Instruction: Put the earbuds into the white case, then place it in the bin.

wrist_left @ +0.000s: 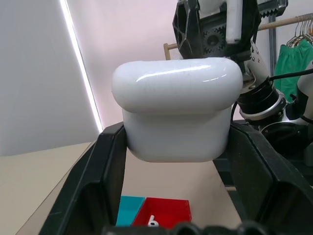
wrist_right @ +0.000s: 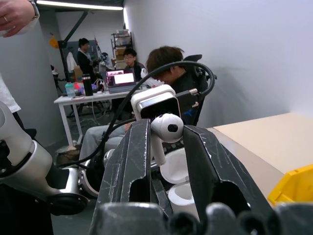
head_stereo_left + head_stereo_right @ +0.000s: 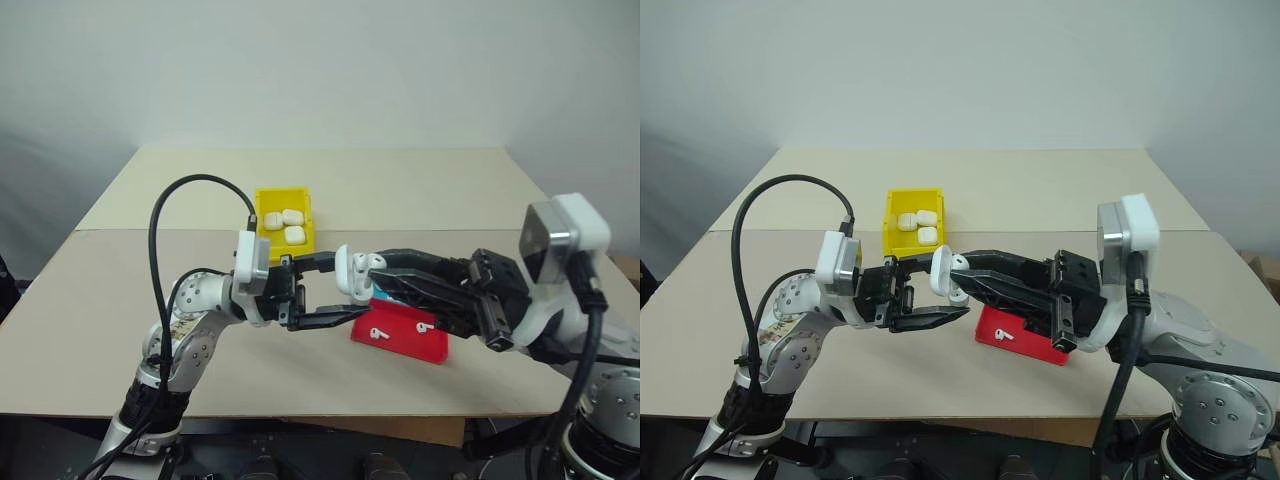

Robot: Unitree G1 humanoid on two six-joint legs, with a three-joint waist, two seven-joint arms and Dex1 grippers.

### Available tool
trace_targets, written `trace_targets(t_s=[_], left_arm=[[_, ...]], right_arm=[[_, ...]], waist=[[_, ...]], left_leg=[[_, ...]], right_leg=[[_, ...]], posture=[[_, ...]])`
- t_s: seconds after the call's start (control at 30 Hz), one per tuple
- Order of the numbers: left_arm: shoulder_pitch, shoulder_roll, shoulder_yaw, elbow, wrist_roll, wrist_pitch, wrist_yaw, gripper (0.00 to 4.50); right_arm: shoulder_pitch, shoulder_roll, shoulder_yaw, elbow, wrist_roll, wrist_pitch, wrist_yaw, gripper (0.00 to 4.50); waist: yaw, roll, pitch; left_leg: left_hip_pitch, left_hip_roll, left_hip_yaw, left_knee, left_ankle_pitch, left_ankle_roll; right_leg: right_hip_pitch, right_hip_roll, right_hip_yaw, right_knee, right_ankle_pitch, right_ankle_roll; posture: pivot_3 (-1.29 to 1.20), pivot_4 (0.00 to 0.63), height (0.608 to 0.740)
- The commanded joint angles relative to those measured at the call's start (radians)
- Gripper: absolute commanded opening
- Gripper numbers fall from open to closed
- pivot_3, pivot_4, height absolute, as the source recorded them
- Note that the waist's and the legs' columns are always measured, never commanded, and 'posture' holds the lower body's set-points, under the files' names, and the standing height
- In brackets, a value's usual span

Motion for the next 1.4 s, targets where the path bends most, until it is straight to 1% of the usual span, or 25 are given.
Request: trace_targets(t_s=[0.03, 0.4, 0.63, 0.87, 0.97, 1.0, 1.27, 1.4], left_arm=[[0.0, -0.004, 0.011, -0.039, 0.006, -0.017, 0.007, 2.77], [0.02, -0.011, 0.017, -0.053, 0.015, -0.029, 0.013, 2.77], [0.03, -0.015, 0.018, -0.054, 0.019, -0.039, 0.013, 2.77], [0.032, -0.017, 0.016, -0.044, 0.027, -0.047, 0.013, 2.77], [0.033, -0.017, 0.019, -0.046, 0.027, -0.041, 0.015, 2.77], [0.033, -0.017, 0.019, -0.047, 0.027, -0.039, 0.016, 2.77], [0.027, -0.018, 0.019, -0.036, 0.029, -0.038, 0.021, 2.77], [0.03, -0.014, 0.017, -0.013, 0.043, -0.053, 0.008, 2.77]], right_arm=[[0.007, -0.022, 0.034, 0.0, -0.021, -0.079, 0.019, 1.27], [0.049, -0.079, 0.124, 0.032, -0.091, -0.172, 0.056, 1.27], [0.074, -0.109, 0.154, 0.041, -0.129, -0.207, 0.07, 1.27], [0.085, -0.104, 0.156, 0.045, -0.127, -0.241, 0.077, 1.27], [0.087, -0.106, 0.155, 0.04, -0.141, -0.26, 0.077, 1.81], [0.088, -0.108, 0.154, 0.04, -0.145, -0.264, 0.075, 2.14], [0.109, -0.143, 0.134, 0.042, -0.122, -0.28, 0.106, 2.14], [0.106, -0.2, 0.056, 0.086, -0.053, -0.272, 0.153, 2.14]], waist=[[0.0, 0.0, 0.0], [0.005, 0.0, 0.0], [0.006, 0.0, 0.0], [0.007, 0.0, 0.0], [0.006, 0.0, 0.0], [0.006, 0.0, 0.0], [0.007, -0.001, 0.0], [0.008, -0.001, 0.001]], left_leg=[[0.0, 0.0, 0.0, 0.0, 0.0, 0.0], [-0.001, 0.0, 0.0, 0.0, 0.0, 0.0], [-0.001, 0.0, 0.0, 0.0, 0.0, 0.0], [-0.001, 0.0, 0.0, 0.0, 0.0, 0.0], [-0.001, 0.0, 0.0, 0.0, 0.0, 0.0], [-0.001, 0.0, 0.0, 0.0, 0.0, 0.0], [-0.001, 0.0, 0.0, 0.0, 0.0, 0.0], [-0.001, 0.0, 0.0, 0.0, 0.0, 0.0]], right_leg=[[0.0, 0.0, 0.0, -0.001, 0.0, 0.0], [0.0, 0.0, 0.0, -0.002, 0.0, 0.0], [0.0, 0.0, 0.0, -0.003, 0.0, 0.0], [0.0, 0.0, 0.0, -0.003, 0.0, 0.0], [0.0, 0.0, 0.0, -0.003, 0.0, 0.0], [0.0, 0.0, 0.0, -0.003, 0.0, 0.0], [0.0, 0.0, 0.0, -0.003, 0.0, 0.0], [0.0, -0.001, 0.0, -0.004, 0.0, 0.0]], posture=[[0.0, 0.15, 0.74], [0.0, 0.15, 0.74], [0.0, 0.15, 0.74], [0.0, 0.15, 0.74], [0.0, 0.15, 0.74], [0.0, 0.15, 0.74], [0.0, 0.15, 0.74], [0.0, 0.15, 0.74]])
